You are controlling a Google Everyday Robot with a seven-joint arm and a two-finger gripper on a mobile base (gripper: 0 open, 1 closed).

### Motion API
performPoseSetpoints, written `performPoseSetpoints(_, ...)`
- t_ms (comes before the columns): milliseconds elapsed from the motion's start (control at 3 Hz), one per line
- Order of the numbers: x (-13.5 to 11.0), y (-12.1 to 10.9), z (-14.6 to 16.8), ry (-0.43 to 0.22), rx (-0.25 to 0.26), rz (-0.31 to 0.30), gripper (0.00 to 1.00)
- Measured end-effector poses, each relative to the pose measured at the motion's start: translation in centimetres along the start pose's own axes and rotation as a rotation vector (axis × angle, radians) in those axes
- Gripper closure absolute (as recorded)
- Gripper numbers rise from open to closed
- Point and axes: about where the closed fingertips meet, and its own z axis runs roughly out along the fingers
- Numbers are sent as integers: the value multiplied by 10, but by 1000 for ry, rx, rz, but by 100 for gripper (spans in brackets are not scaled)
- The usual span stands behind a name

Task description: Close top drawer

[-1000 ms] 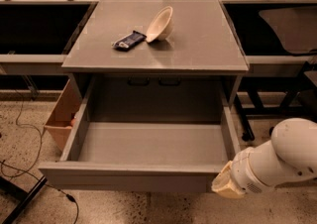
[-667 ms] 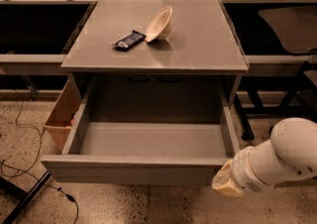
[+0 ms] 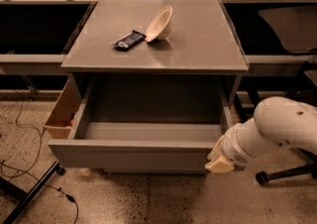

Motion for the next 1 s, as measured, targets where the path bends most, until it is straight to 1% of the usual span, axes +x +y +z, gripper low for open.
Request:
performPoseSetpoints(333, -16, -19, 4, -2, 8, -23, 1)
performPoseSetpoints(667, -44, -42, 13, -11, 3, -62, 0)
performPoseSetpoints(1000, -75, -64, 30, -14, -28, -102, 0)
